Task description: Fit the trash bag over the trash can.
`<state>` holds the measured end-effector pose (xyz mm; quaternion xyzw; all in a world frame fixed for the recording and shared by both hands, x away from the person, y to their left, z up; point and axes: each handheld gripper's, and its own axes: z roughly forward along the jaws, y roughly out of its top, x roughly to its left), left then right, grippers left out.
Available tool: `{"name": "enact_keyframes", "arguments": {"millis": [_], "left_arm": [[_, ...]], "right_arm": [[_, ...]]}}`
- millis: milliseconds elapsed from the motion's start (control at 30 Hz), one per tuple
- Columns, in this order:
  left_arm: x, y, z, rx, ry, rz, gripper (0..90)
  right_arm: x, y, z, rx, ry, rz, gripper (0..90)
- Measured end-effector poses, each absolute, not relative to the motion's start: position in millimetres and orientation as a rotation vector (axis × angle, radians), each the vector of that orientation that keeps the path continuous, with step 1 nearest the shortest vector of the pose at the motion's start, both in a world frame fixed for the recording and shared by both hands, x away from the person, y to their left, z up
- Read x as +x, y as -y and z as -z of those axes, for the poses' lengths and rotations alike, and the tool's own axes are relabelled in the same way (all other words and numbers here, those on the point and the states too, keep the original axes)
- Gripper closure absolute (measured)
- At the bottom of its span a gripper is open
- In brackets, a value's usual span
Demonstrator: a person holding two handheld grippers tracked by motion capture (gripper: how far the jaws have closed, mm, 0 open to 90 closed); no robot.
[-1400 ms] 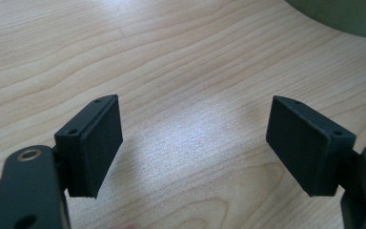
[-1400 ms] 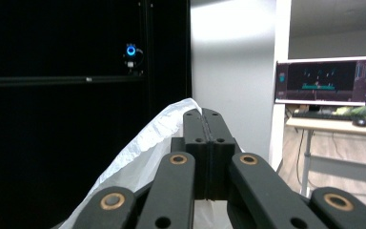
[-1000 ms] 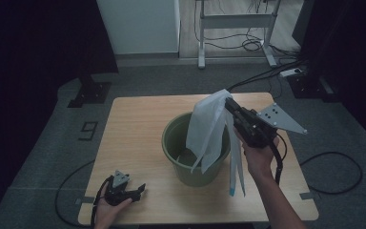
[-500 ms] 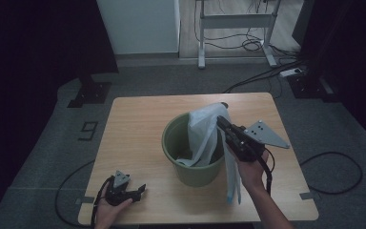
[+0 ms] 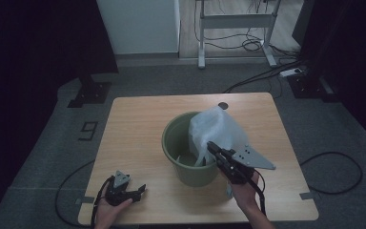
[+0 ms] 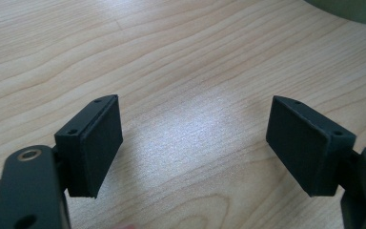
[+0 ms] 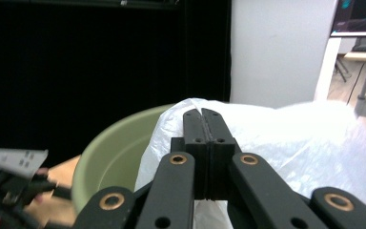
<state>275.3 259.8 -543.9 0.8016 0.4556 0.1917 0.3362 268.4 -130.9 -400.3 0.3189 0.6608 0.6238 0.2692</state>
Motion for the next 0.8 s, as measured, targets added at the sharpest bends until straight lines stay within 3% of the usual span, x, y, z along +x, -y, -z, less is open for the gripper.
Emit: {"name": "enact_keyframes", "arguments": {"millis": [167,367,500,800], "left_arm": [[275,-259,544,2.091,-1.186,-0.498,19.5],[276,-260,544,2.09,-1.189,-0.496,19.5],[275,-260,544,2.091,-1.187,-0.499,19.5],[275,-259,544,2.093,-1.189,-0.498,19.5]], "right_arm": [[268,131,409,0.862,-1.812,-1.689,83.0],[256,140,403,0.837,-1.756,-1.706,54.3],[241,150,401,0.854,-1.684,-1.636,43.6],[217,183,433,0.959,-1.662,-1.534,33.1]]}}
